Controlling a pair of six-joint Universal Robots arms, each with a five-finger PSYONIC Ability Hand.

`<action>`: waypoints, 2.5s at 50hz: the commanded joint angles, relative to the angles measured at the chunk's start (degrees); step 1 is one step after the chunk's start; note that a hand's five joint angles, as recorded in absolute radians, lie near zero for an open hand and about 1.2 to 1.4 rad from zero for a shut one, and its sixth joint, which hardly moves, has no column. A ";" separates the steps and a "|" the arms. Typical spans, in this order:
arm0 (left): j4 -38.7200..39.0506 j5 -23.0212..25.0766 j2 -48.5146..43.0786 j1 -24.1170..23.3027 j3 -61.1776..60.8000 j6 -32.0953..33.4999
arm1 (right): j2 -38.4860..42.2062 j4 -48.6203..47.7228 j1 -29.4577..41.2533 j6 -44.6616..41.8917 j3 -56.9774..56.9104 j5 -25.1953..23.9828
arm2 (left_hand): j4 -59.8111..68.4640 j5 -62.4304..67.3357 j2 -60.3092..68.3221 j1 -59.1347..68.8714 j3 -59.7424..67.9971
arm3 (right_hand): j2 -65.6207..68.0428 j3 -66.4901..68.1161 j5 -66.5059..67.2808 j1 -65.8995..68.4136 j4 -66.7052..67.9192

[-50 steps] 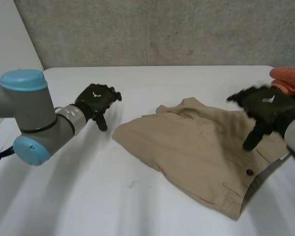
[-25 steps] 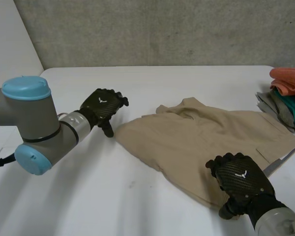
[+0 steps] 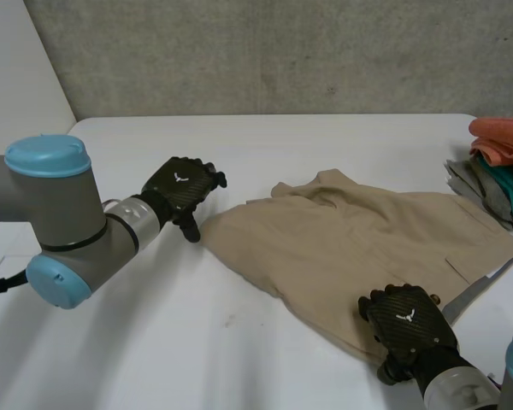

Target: Fold the laundry.

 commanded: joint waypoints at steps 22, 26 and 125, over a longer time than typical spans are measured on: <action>2.81 -3.50 2.73 -2.60 -9.82 -4.14 | -13.54 10.78 4.74 -1.50 -14.84 0.45 | -1.89 -1.48 -2.19 -3.11 -2.23 | 49.45 49.24 49.07 49.32 49.19; 3.43 -4.90 1.06 -3.48 -9.03 -4.49 | -15.04 11.40 5.88 -1.41 -16.42 0.45 | -1.72 -1.32 -2.02 -2.94 -2.06 | 49.45 49.24 49.07 49.32 49.19; 3.18 -13.96 18.27 3.99 -21.58 6.40 | 29.53 12.96 1.40 -16.78 -53.53 -2.80 | 60.16 60.57 59.86 58.94 59.82 | 49.45 49.24 49.07 49.32 49.19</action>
